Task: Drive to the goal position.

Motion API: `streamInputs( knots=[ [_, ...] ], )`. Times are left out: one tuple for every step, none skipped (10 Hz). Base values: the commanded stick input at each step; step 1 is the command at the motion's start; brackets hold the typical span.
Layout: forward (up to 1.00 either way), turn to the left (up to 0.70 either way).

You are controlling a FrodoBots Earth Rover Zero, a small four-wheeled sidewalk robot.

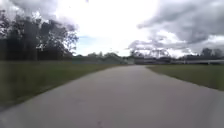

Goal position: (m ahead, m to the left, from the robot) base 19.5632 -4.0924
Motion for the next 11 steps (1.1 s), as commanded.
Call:
streamInputs(
  knots=[
    [1.0, -0.06],
    [1.0, -0.06],
    [1.0, -0.06],
    [1.0, -0.11],
    [1.0, -0.15],
    [1.0, -0.17],
    [1.0, -0.17],
    [1.0, -0.17],
    [1.0, -0.17],
    [1.0, -0.17],
    [1.0, -0.17]
  ],
)
